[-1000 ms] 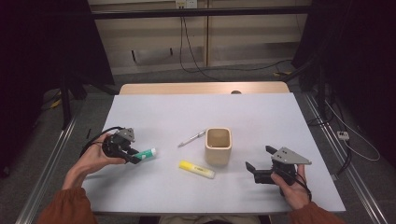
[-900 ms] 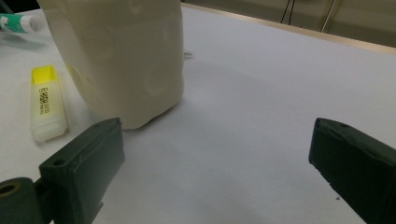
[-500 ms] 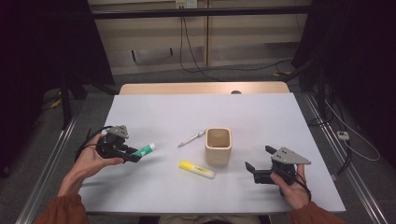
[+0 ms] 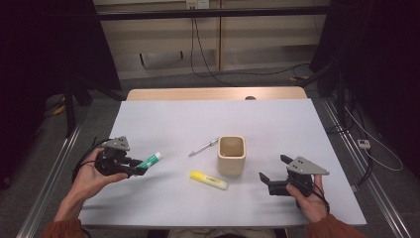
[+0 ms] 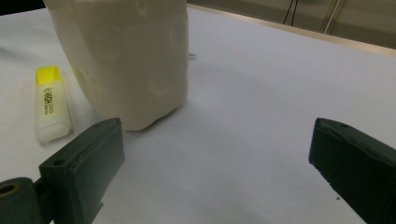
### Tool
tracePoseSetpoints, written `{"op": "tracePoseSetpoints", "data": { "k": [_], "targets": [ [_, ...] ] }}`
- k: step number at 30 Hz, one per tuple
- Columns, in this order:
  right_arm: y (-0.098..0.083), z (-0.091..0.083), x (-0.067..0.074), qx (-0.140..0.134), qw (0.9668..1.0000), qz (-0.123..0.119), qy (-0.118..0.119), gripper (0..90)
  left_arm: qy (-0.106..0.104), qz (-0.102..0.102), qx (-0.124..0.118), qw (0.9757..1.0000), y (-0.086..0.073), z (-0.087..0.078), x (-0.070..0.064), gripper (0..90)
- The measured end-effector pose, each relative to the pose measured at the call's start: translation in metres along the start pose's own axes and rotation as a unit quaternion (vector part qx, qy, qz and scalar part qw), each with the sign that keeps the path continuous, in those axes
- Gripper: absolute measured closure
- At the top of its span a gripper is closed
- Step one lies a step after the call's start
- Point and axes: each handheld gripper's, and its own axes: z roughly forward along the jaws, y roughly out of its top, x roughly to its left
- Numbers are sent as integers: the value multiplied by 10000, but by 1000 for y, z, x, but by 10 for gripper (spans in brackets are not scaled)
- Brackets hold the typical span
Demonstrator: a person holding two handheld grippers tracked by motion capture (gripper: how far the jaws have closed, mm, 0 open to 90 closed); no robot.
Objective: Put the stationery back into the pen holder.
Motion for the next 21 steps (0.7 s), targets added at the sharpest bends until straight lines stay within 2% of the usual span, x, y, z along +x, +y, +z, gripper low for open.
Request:
{"op": "tracePoseSetpoints", "data": {
  "k": [7, 11, 13, 14, 15, 17, 21],
  "targets": [
    [1, 1, 0, -47, 10000, -2, 11, 33, 160, -62, -123, 9998, -2, -10, -24, 657],
    [2, 1, 1, -56, 10000, -32, 36, 33, 139, -60, -211, 9997, -1, -11, -35, 657],
    [2, 1, 1, -65, 10000, -56, 36, 32, 102, -64, -183, 9998, 1, -8, -42, 657],
    [2, 1, 2, -85, 9999, -85, 34, 31, 190, -54, -129, 9997, 2, -7, -43, 657],
    [2, 1, 2, -91, 9999, -95, 32, 31, 82, -68, -151, 9998, 3, -4, -44, 657],
    [2, 1, 3, -128, 9998, -131, 63, 36, 42, -122, -141, 9998, 4, -1, -45, 657],
    [4, 2, 8, -174, 9995, -258, 102, 36, 34, -75, -86, 9999, 7, 5, -54, 657]
  ]
}}
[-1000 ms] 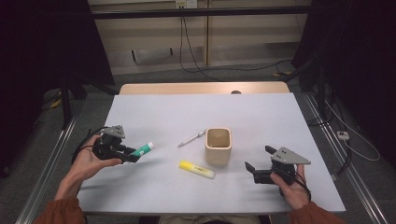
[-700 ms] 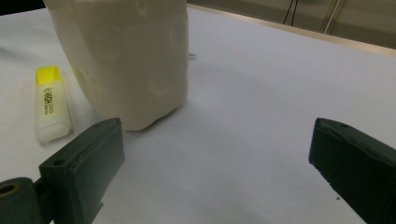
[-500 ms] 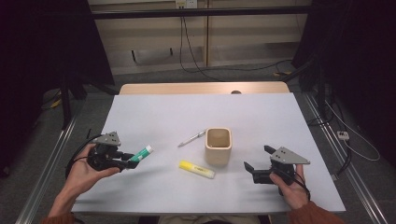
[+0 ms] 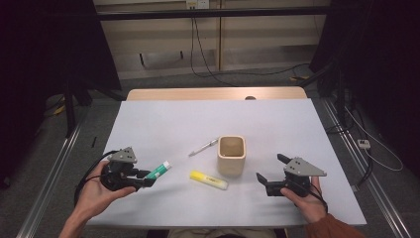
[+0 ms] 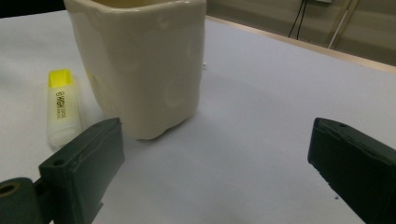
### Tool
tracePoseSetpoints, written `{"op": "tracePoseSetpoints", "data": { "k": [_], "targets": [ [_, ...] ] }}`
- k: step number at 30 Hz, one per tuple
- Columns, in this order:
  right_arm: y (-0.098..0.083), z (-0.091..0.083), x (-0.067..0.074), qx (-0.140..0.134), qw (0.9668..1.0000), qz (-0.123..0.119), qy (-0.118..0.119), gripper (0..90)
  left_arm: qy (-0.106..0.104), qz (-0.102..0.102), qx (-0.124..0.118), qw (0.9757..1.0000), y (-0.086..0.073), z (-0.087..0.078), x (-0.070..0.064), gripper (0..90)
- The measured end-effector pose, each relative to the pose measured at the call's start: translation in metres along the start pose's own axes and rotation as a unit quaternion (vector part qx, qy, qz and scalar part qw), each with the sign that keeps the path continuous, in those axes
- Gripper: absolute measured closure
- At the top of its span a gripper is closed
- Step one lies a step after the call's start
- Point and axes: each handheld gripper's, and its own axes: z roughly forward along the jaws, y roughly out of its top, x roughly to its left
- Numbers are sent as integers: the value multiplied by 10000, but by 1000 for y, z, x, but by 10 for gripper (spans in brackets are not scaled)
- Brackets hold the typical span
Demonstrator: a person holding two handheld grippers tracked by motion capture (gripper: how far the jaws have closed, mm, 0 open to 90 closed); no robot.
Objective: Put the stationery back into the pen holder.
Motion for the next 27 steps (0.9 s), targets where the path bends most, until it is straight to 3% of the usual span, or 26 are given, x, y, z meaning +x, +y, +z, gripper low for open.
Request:
{"op": "tracePoseSetpoints", "data": {
  "k": [3, 9, 13, 19, 27],
  "targets": [
    [4, 3, 6, -18, 9999, -123, 35, 36, -5, -1, 48, 10000, 4, 2, -7, 657],
    [14, 6, 19, -9, 9995, -300, 115, 40, -32, 249, 165, 9995, 19, 12, -29, 657],
    [15, 7, 26, 214, 9985, -443, 248, 37, -154, 303, 243, 9991, 27, 22, -31, 657],
    [19, 7, 35, 310, 9966, -663, 374, 53, -243, 449, 404, 9979, 37, 33, -33, 657],
    [22, 11, 52, 475, 9923, -1027, 511, 102, -390, 496, 370, 9973, 42, 46, -43, 657]
  ]
}}
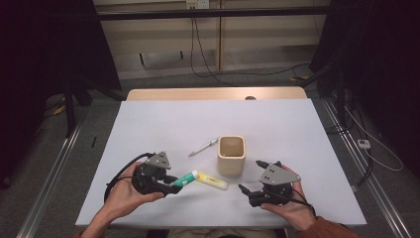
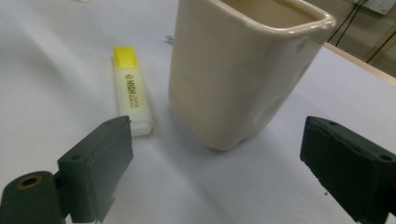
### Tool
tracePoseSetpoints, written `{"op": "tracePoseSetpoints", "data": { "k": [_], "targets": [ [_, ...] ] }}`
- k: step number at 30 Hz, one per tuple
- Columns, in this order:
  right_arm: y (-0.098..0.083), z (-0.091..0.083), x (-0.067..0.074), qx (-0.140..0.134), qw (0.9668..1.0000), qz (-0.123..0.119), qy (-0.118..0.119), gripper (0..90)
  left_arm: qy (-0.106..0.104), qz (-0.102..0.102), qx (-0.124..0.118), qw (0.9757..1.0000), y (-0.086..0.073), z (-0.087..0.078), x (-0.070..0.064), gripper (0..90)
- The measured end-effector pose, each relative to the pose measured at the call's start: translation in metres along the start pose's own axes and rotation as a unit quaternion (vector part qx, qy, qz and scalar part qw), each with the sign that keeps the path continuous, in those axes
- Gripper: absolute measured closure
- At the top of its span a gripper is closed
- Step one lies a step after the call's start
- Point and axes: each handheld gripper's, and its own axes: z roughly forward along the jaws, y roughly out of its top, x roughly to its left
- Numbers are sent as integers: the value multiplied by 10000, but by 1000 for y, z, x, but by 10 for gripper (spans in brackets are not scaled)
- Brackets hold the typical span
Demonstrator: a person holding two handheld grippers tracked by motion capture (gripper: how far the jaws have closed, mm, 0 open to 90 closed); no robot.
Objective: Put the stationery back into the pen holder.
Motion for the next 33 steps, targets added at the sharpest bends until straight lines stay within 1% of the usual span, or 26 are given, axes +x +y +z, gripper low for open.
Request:
{"op": "tracePoseSetpoints", "data": {
  "k": [1, 2, 3, 4, 5, 6, 7, 9, 11, 15, 17, 20, 21, 22, 23, 24, 25, 26, 27, 28, 29, 30, 31, 32, 33],
  "targets": [
    [1, 0, 1, -10, 10000, -40, 3, 102, -19, 2, -10, 10000, 1, 5, -2, 657],
    [2, 0, 3, -3, 9999, -104, 36, 105, -54, -64, -32, 10000, 1, 8, -4, 657],
    [3, 1, 5, 8, 9999, -132, 45, 108, -61, 16, 57, 10000, 2, 11, -6, 657],
    [3, 1, 7, 26, 9998, -203, 55, 109, -84, -20, 56, 9999, 3, 14, -8, 657],
    [3, 2, 9, 44, 9996, -254, 61, 109, -83, 75, 110, 9999, 4, 15, -8, 657],
    [4, 3, 10, 56, 9995, -285, 80, 112, -108, 26, 84, 9999, 6, 17, -10, 657],
    [4, 3, 12, 54, 9994, -327, 80, 116, -137, 75, 138, 9998, 7, 18, -11, 657],
    [5, 4, 15, 72, 9989, -463, 87, 127, -167, 89, 161, 9997, 10, 22, -14, 657],
    [6, 4, 18, 63, 9981, -611, 82, 130, -209, 151, 198, 9995, 14, 25, -17, 657],
    [7, 4, 23, 76, 9968, -786, 120, 154, -278, 256, 309, 9988, 22, 34, -21, 657],
    [8, 4, 25, 80, 9956, -929, 99, 156, -293, 276, 340, 9986, 25, 38, -23, 657],
    [8, 3, 28, 103, 9925, -1218, 19, 166, -329, 294, 390, 9983, 29, 43, -24, 657],
    [7, 3, 29, 109, 9916, -1287, 14, 171, -338, 366, 423, 9979, 30, 44, -23, 657],
    [7, 3, 29, 127, 9908, -1351, 15, 178, -330, 354, 433, 9979, 31, 45, -24, 657],
    [7, 3, 30, 126, 9900, -1404, -1, 182, -368, 321, 386, 9981, 32, 47, -25, 657],
    [7, 3, 31, 123, 9886, -1498, -25, 183, -371, 340, 409, 9979, 33, 48, -25, 657],
    [7, 3, 32, 122, 9877, -1558, -42, 185, -387, 322, 417, 9979, 35, 50, -26, 657],
    [7, 4, 33, 118, 9865, -1630, -61, 191, -401, 365, 450, 9975, 36, 52, -27, 657],
    [8, 4, 34, 119, 9861, -1656, -67, 199, -409, 363, 462, 9974, 38, 53, -27, 657],
    [8, 4, 34, 111, 9853, -1700, -92, 205, -396, 471, 526, 9967, 39, 54, -27, 657],
    [8, 4, 35, 98, 9842, -1766, -110, 207, -419, 402, 488, 9971, 41, 55, -28, 657],
    [8, 4, 35, 86, 9833, -1812, -144, 211, -444, 425, 489, 9969, 42, 56, -28, 657],
    [8, 4, 36, 91, 9824, -1860, -176, 215, -423, 438, 487, 9970, 43, 56, -29, 657],
    [7, 4, 36, 75, 9811, -1919, -216, 222, -447, 460, 491, 9967, 45, 57, -29, 657],
    [7, 4, 37, 69, 9790, -2022, -234, 228, -448, 520, 536, 9962, 47, 57, -29, 657]
  ]
}}
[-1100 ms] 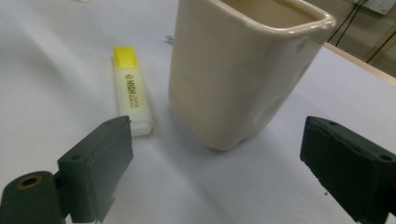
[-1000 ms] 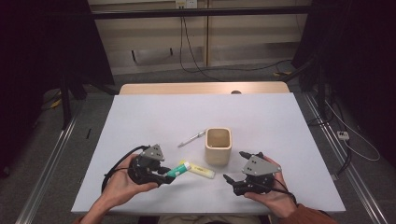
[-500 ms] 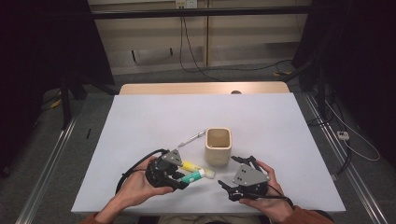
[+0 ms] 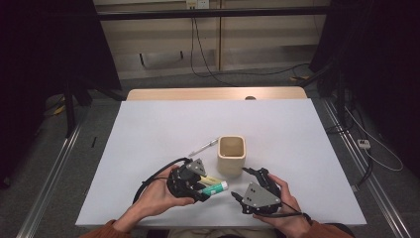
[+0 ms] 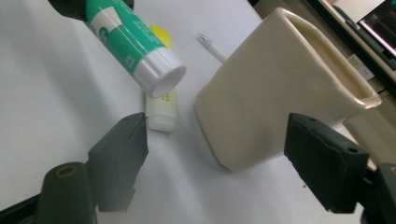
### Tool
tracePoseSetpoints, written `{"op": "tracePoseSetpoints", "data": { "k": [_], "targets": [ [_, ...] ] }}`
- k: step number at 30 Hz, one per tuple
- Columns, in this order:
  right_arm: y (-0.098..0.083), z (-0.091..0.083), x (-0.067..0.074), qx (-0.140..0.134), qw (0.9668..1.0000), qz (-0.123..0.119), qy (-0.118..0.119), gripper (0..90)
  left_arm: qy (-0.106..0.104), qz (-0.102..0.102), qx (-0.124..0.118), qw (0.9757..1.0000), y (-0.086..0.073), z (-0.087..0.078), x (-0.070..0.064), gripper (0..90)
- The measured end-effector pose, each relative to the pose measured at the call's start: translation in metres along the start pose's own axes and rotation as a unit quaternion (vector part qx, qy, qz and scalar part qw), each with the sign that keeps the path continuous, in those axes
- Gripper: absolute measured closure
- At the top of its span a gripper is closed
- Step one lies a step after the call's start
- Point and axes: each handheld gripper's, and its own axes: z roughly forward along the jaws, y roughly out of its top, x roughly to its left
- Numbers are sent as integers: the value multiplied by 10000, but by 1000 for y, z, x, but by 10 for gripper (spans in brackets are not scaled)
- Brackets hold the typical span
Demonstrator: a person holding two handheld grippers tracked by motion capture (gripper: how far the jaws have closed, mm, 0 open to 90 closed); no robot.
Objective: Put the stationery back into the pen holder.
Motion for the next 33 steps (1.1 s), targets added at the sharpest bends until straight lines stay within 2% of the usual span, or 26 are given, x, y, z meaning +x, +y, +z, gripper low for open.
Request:
{"op": "tracePoseSetpoints", "data": {
  "k": [3, 5, 8, 9, 11, 13, 16, 18, 19, 22, 23, 25, 26, 28, 29, 31, 33],
  "targets": [
    [2, 0, 7, 9, 9989, -450, -156, 251, -21, 96, 55, 9999, 5, 3, 0, 657],
    [3, -1, 10, -10, 9977, -643, -226, 268, -61, 108, 94, 9999, 9, 5, 0, 657],
    [4, -1, 11, -28, 9959, -847, -312, 307, -80, 163, 105, 9998, 14, 8, 0, 657],
    [4, -1, 12, -25, 9953, -909, -323, 316, -104, 107, 37, 9999, 16, 9, 0, 657],
    [4, -2, 14, -17, 9940, -1023, -376, 367, -123, 202, 53, 9997, 19, 10, 1, 657],
    [4, -2, 17, 5, 9912, -1242, -452, 387, -114, 221, 119, 9996, 23, 10, -1, 657],
    [5, -1, 21, 19, 9856, -1619, -487, 410, -169, 278, 96, 9994, 26, 14, -2, 657],
    [5, -1, 25, 25, 9831, -1756, -519, 432, -205, 290, 108, 9993, 29, 15, -1, 657],
    [5, 0, 27, 33, 9826, -1789, -492, 442, -210, 275, 98, 9994, 30, 15, -1, 657],
    [6, 0, 29, 34, 9786, -1986, -543, 451, -240, 308, 180, 9991, 33, 17, 0, 657],
    [5, 1, 30, 85, 9800, -1908, -551, 458, -236, 333, 213, 9989, 34, 18, 1, 657],
    [5, 2, 30, 86, 9779, -2016, -542, 482, -259, 308, 219, 9990, 35, 21, 2, 657],
    [4, 2, 32, 122, 9781, -2010, -529, 494, -295, 294, 199, 9989, 35, 22, 2, 657],
    [5, 2, 33, 95, 9735, -2227, -512, 525, -293, 268, 202, 9990, 36, 22, 3, 657],
    [4, 3, 36, 84, 9753, -2141, -528, 533, -296, 273, 220, 9989, 37, 22, 3, 657],
    [7, 3, 35, 39, 9706, -2341, -553, 552, -348, 250, 190, 9989, 38, 23, 3, 657],
    [7, 2, 37, 46, 9732, -2226, -572, 562, -357, 268, 193, 9988, 39, 24, 2, 657]
  ]
}}
